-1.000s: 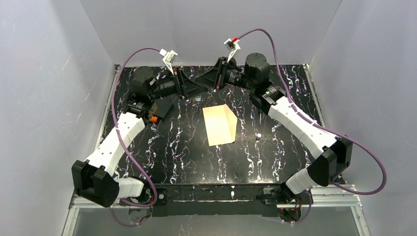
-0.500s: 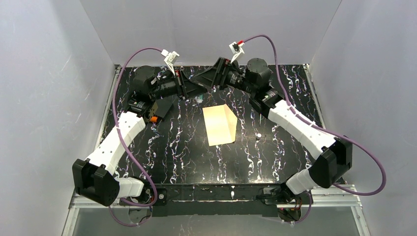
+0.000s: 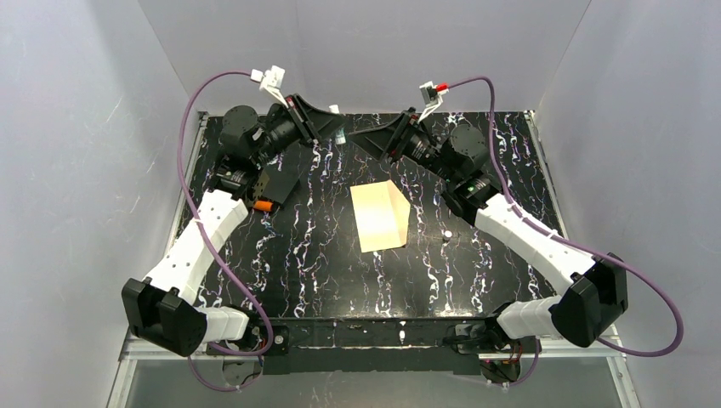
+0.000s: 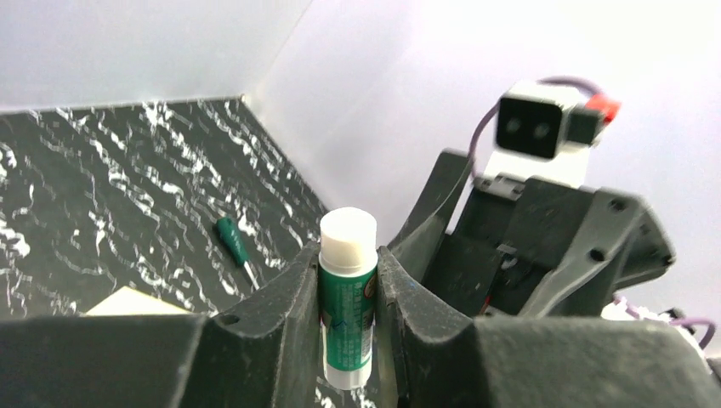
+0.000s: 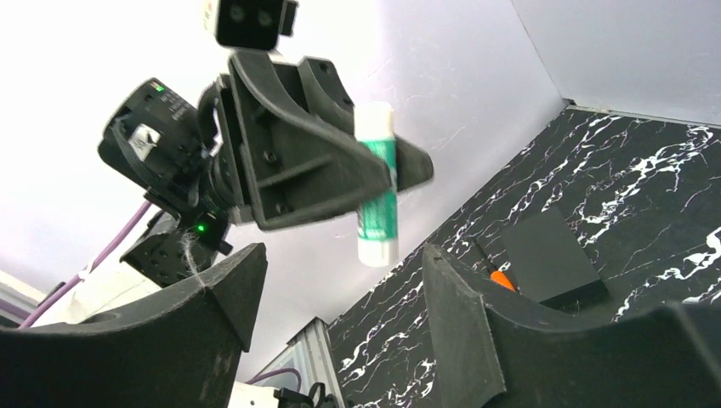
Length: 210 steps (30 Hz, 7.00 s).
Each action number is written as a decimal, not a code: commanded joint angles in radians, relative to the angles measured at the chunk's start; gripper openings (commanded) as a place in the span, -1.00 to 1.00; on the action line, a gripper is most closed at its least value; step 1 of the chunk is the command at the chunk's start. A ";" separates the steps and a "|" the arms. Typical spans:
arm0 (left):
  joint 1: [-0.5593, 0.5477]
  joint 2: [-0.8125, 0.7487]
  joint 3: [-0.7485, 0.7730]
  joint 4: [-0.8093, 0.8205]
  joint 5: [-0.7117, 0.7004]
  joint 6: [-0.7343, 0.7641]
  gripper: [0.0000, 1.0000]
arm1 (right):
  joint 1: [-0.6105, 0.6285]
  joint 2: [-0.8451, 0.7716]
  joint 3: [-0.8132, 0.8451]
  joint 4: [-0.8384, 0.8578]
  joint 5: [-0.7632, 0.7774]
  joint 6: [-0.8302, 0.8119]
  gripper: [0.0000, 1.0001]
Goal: Place the letter into the envelope and seal it
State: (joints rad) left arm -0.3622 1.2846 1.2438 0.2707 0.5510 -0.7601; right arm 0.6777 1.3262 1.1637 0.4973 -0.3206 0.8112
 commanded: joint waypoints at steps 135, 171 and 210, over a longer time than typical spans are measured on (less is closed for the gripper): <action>0.088 -0.137 0.040 0.291 0.266 -0.020 -1.00 | 0.100 0.093 0.477 -0.273 -0.161 -0.322 -0.97; 0.090 -0.213 -0.101 0.448 -0.212 -0.413 -1.00 | 0.087 0.012 0.318 -0.126 -0.080 -0.462 0.73; 0.089 -0.215 -0.056 0.317 -0.174 -0.409 -1.00 | 0.136 0.212 0.523 -0.158 -0.034 -0.523 0.00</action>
State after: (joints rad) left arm -0.2768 1.1030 1.1442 0.5667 0.3595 -1.1931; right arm 0.8120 1.5360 1.6241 0.2928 -0.3290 0.2630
